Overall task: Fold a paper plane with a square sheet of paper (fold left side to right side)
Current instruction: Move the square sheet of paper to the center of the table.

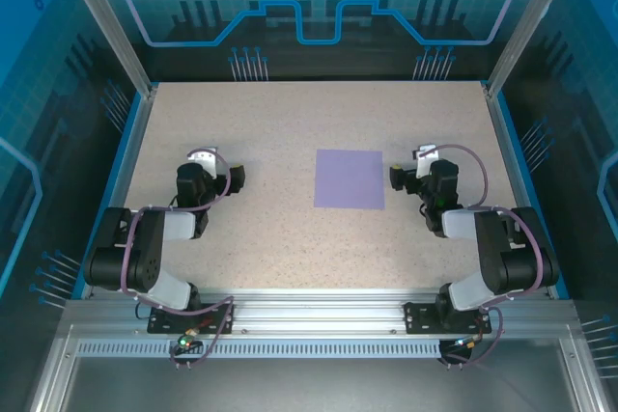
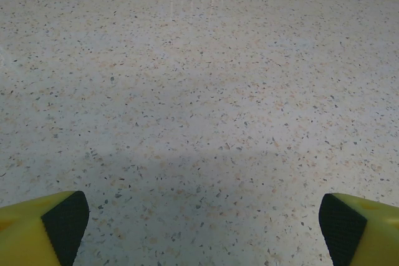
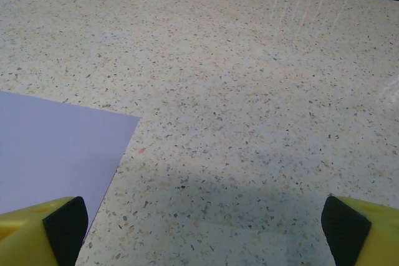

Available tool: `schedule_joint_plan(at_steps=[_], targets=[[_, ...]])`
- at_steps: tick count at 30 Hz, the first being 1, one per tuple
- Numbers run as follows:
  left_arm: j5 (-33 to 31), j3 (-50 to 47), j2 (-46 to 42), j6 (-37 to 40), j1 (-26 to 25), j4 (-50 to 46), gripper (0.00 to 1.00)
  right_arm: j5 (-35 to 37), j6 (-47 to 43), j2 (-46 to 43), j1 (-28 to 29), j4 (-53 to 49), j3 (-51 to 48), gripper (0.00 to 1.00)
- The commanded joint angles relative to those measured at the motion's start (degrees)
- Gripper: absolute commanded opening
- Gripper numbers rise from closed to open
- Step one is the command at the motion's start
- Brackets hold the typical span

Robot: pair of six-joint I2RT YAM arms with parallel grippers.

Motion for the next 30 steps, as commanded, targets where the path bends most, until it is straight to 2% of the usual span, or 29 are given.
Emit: schedule_joint_plan(at_steps=[1,26,30], targets=[[-0.1,0.8,-0.2,-0.2,0.4,0.5,0.99,-0.5,-0.7,-0.1,-0.7,1.9,0.2,1.0],[-0.1,0.9,-0.2,-0.3,0.4,0.5,0.99,-0.5,-0.7,0.0,-0.7,1.9,0.3,1.0],[-0.2,2.5,-1.5,-0.2,0.3,-3.5,0.99,-0.5,-0.6,0.0,-0.6,1.9,0.2,1.0]])
